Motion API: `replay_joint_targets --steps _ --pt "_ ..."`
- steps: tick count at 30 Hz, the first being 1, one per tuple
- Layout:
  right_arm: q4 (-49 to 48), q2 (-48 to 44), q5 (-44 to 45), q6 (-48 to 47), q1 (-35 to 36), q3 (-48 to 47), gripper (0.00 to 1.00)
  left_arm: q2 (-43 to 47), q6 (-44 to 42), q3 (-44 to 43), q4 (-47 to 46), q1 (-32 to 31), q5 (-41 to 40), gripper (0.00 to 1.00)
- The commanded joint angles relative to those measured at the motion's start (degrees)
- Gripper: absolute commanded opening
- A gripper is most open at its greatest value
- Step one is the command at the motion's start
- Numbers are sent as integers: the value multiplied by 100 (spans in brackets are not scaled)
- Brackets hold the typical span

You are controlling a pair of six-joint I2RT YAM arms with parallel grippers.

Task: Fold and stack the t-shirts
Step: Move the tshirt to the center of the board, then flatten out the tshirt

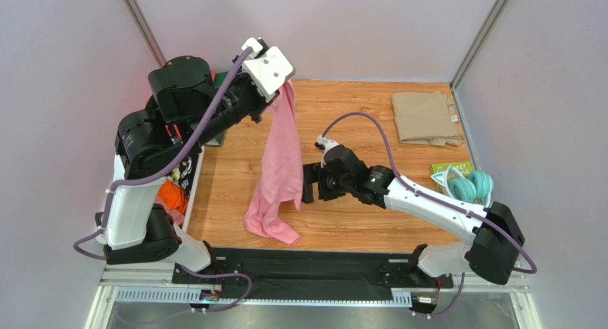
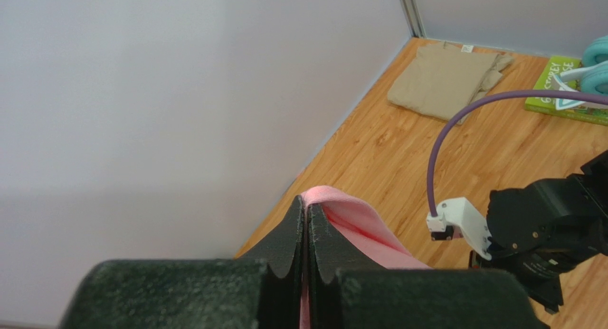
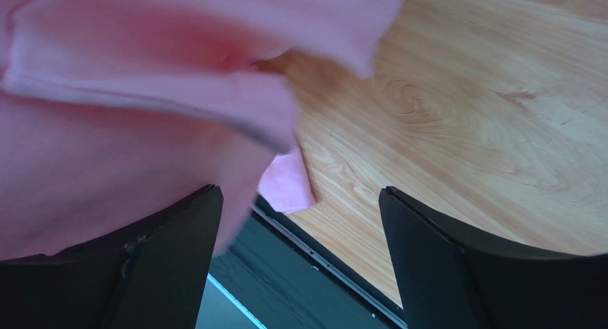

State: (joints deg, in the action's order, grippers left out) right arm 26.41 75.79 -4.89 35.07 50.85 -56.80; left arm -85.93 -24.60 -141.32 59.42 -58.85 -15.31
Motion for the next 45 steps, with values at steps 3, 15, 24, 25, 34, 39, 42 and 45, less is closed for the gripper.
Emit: replay_joint_targets --steps 3,15,24,25,34,39,42,45 --pt "-462 111 242 -70 144 178 85 -29 -89 -273 -159 -30 46 0" --pt "276 314 1393 -851 48 -622 87 103 -177 -265 -88 -30 125 0" --pt "268 190 1684 -879 -163 -385 87 173 -177 -195 -36 -30 178 0" --pt "268 208 1762 -931 -163 -394 86 182 -185 -186 -27 -30 186 0" --pt "497 -889 1738 -1231 -681 -280 87 200 -203 -63 0 -30 177 0" --pt "373 -1154 1412 -1152 -884 -139 86 147 -177 -107 0 -30 222 0" --pt "294 -1040 1219 -1064 -884 -86 85 112 -185 -151 0 -30 213 0" --pt "136 -952 938 -924 -875 -25 84 103 -194 -159 0 -30 186 0"
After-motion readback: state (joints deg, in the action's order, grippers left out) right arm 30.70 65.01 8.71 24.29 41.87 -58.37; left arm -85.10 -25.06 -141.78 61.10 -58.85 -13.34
